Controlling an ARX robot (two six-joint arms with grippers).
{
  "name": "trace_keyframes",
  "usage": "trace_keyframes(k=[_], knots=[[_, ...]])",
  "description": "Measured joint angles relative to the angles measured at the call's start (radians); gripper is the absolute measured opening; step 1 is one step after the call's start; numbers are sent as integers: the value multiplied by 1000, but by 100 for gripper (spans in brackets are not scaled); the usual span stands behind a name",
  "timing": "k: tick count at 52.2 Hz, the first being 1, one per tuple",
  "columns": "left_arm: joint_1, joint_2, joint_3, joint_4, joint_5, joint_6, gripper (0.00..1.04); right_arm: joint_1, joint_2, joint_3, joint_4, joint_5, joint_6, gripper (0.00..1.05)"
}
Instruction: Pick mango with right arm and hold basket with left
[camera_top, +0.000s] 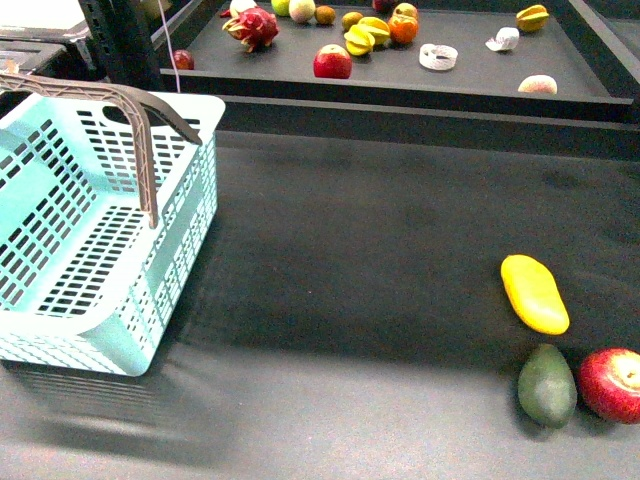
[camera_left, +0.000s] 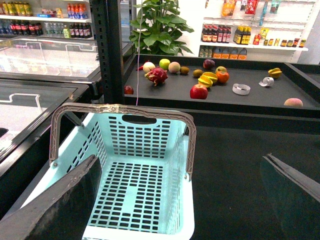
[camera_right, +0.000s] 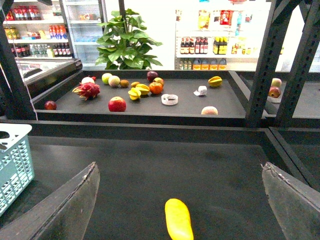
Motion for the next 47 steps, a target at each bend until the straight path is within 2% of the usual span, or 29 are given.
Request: trace_keyframes(k=[28, 32, 34, 40, 45, 47], knots=[[0, 0, 0, 0, 0, 0, 99, 0, 0, 0, 0, 0, 0, 97], [-40, 58, 8, -29, -89, -125, 99, 0, 0, 0, 0, 0, 0, 97], [-69, 142, 8, 5, -130, -253, 99, 0, 0, 0, 0, 0, 0, 97], [-135, 489, 12, 289, -148, -581, 99, 0, 0, 0, 0, 0, 0, 97], [-155, 801, 52, 537, -155, -737, 99, 0, 0, 0, 0, 0, 0, 97], [-158, 830, 58, 559, -154, -749, 99, 0, 0, 0, 0, 0, 0, 97]])
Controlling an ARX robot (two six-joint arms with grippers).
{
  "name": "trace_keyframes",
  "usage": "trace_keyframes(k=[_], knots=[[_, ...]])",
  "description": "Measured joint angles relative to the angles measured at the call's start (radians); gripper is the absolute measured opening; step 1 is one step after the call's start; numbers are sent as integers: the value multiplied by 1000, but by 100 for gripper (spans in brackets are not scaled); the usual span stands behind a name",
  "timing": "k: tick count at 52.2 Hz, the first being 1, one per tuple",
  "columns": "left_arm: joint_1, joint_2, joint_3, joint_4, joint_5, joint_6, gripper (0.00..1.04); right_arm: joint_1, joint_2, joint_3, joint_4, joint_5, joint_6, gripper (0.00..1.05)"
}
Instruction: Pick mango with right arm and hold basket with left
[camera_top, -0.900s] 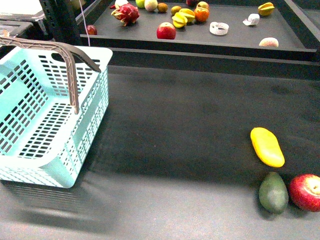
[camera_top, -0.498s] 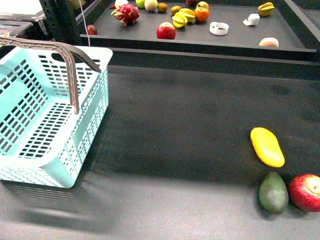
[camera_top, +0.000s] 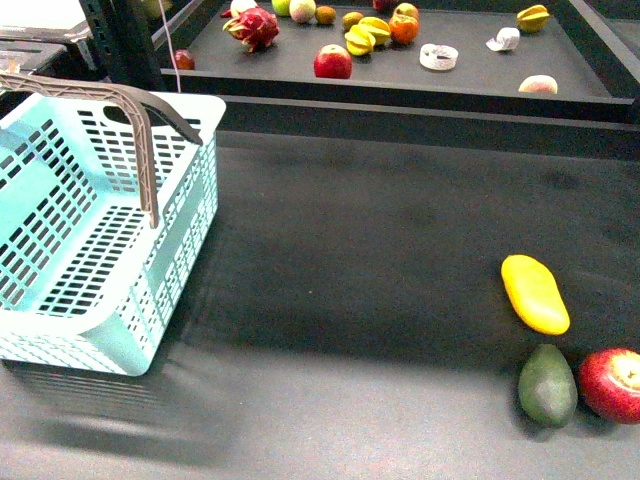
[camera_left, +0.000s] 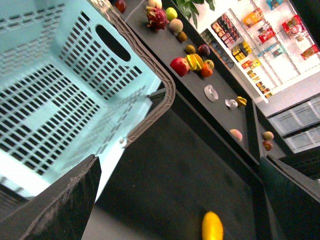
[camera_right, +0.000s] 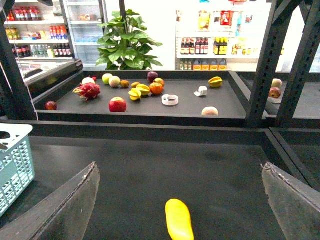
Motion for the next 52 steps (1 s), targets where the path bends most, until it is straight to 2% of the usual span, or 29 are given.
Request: trace_keyframes(k=[12, 13, 16, 18, 22, 26, 36, 52], knots=[[0, 0, 0, 0, 0, 0, 99, 0, 0, 0, 0, 0, 0, 97], [-21, 345, 75, 167, 15, -117, 99, 0, 0, 0, 0, 0, 0, 97], [-12, 449, 127, 234, 39, -161, 99, 0, 0, 0, 0, 0, 0, 97], [0, 579, 235, 291, 53, -194, 99, 0, 0, 0, 0, 0, 0, 97], [20, 807, 454, 315, 59, -243, 99, 1, 0, 0, 0, -4, 0, 97], [21, 942, 547, 309, 61, -269, 99, 0, 2, 0, -1, 0, 0, 97], [-2, 1027, 615, 307, 79, -296, 99, 0, 0, 0, -1, 0, 0, 97], [53, 1126, 739, 274, 87, -296, 99, 0, 0, 0, -1, 0, 0, 97]])
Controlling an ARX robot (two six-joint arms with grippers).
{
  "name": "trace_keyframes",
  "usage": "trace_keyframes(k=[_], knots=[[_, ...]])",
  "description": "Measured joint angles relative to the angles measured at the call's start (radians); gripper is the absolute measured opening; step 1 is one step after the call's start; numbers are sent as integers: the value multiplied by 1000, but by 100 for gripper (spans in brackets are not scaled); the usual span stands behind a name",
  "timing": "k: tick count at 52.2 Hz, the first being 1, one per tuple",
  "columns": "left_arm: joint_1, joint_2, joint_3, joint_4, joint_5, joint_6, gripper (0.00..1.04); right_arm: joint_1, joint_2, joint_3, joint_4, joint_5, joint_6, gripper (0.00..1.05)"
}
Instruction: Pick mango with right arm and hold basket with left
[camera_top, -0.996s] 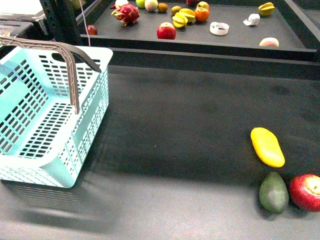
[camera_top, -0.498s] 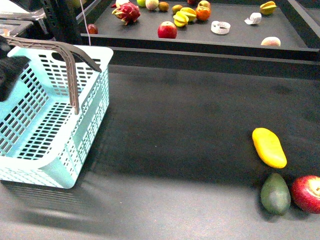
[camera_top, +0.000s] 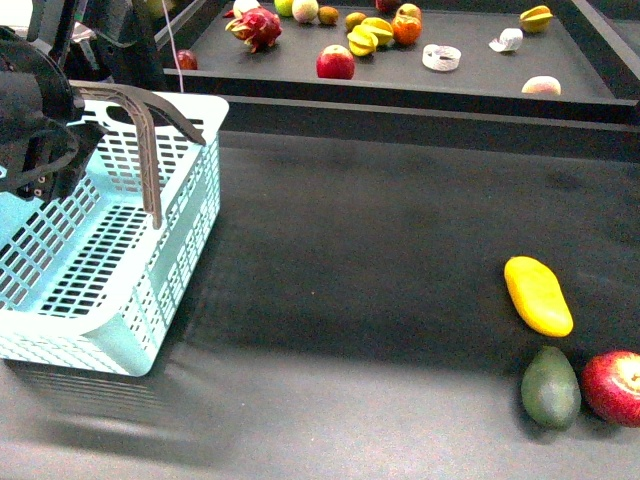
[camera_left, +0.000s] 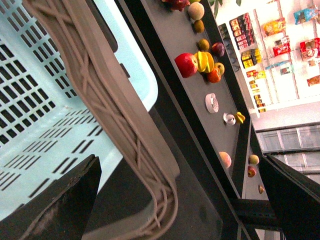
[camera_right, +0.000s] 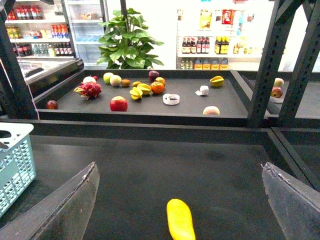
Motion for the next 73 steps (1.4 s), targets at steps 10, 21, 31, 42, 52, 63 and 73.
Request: trace_keyframes(k=[10, 21, 31, 42, 52, 63, 73], knots=[[76, 77, 100, -24, 11, 4, 99, 0, 0, 0, 0, 0, 0, 97], [165, 144, 214, -74, 20, 30, 99, 0, 0, 0, 0, 0, 0, 97], [171, 152, 240, -104, 19, 47, 99, 0, 0, 0, 0, 0, 0, 97], [106, 133, 208, -129, -5, 55, 65, 0, 0, 0, 0, 0, 0, 97], [55, 89, 140, -137, -24, 22, 28, 0, 0, 0, 0, 0, 0, 97], [9, 30, 51, -145, 23, 42, 14, 0, 0, 0, 0, 0, 0, 97], [-20, -69, -63, -110, 160, 98, 13, 0, 0, 0, 0, 0, 0, 97]])
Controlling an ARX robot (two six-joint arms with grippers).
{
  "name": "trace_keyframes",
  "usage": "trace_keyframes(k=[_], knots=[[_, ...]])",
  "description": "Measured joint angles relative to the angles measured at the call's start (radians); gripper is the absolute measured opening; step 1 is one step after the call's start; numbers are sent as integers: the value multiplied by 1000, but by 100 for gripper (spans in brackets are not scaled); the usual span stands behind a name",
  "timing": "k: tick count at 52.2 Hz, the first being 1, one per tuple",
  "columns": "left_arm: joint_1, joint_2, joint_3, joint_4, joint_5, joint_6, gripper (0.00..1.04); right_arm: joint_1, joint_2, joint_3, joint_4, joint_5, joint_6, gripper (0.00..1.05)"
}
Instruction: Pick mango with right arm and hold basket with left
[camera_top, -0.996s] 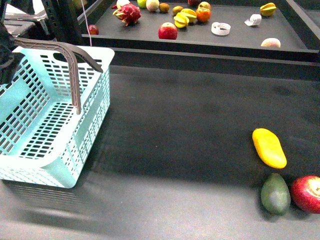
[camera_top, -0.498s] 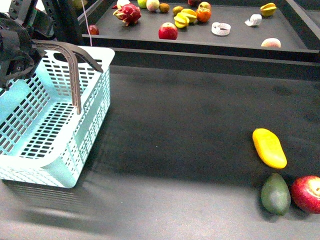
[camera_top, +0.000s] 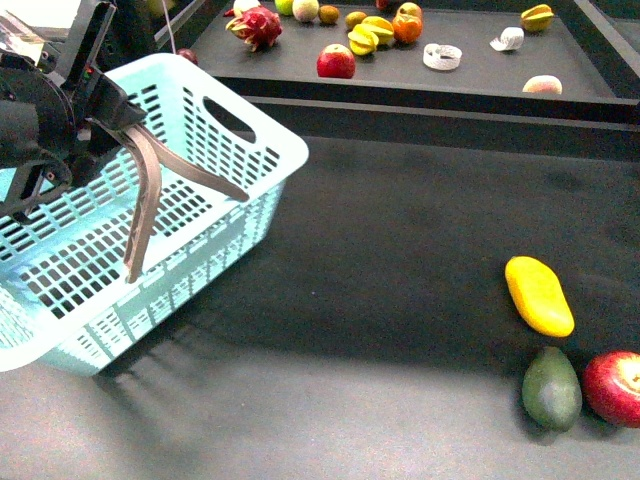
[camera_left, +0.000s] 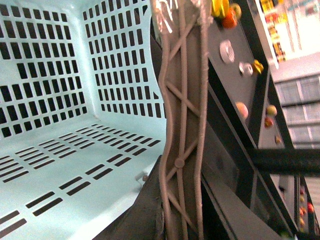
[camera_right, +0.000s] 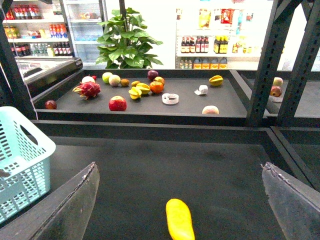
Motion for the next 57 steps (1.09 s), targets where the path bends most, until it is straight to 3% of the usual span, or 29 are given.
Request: trace_keyframes(k=[8, 22, 37, 45, 57], knots=[[-48, -196, -146, -9, 179, 152, 13, 0, 0, 0, 0, 0, 0, 97], [-109, -385, -289, -69, 337, 423, 13, 0, 0, 0, 0, 0, 0, 97], [-123, -501, -435, -41, 332, 612, 13, 0, 0, 0, 0, 0, 0, 97], [-130, -572, -473, -16, 303, 606, 13, 0, 0, 0, 0, 0, 0, 97], [-208, -628, -479, -3, 254, 586, 13, 0, 0, 0, 0, 0, 0, 97]])
